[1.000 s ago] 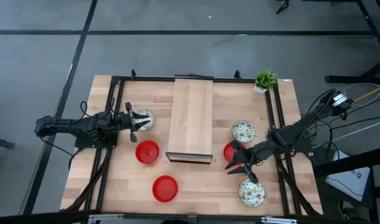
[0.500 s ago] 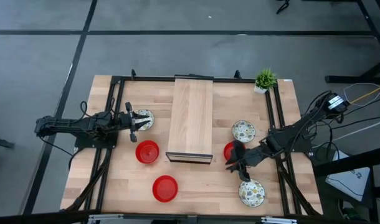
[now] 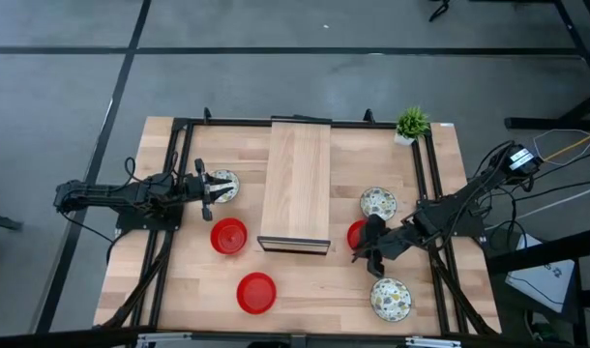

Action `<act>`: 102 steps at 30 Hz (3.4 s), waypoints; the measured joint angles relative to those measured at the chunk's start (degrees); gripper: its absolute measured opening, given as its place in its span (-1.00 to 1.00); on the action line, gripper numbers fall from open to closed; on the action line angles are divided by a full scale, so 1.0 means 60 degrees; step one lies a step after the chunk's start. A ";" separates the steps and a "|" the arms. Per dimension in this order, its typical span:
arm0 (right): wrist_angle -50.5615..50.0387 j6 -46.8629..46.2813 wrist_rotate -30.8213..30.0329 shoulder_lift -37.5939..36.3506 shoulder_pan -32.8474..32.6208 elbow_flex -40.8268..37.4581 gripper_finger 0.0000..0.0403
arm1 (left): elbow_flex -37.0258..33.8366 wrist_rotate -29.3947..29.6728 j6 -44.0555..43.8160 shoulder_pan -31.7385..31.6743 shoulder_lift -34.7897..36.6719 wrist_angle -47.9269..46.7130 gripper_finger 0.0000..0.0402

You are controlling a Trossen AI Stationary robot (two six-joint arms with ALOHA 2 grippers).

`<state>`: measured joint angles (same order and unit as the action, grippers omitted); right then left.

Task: Pick & Place Mini bowls
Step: Put the right red bowl on the shelf

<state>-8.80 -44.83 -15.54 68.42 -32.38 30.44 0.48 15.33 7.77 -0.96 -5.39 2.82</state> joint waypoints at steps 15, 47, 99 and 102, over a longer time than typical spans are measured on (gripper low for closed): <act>-0.1947 -0.0708 -0.0050 0.0004 0.0000 0.0936 -0.47 | -0.0002 0.0003 0.0000 0.0001 0.0001 -0.0001 -0.57; -0.6491 -0.1032 0.0027 0.3964 0.0004 0.4954 -0.47 | -0.0002 0.0001 0.0000 -0.0002 0.0001 0.0000 -0.57; -0.6000 0.0319 0.0051 0.4743 0.0004 0.4947 -0.93 | 0.0000 0.0000 0.0000 0.0000 0.0000 0.0001 -0.57; -0.6010 0.0299 0.0101 0.4743 0.0004 0.4947 -0.90 | -0.0002 0.0000 0.0000 -0.0002 -0.0002 0.0002 -0.57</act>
<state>-44.87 -43.04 -14.93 96.88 -32.36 60.12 0.47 15.33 7.77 -0.97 -5.41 2.83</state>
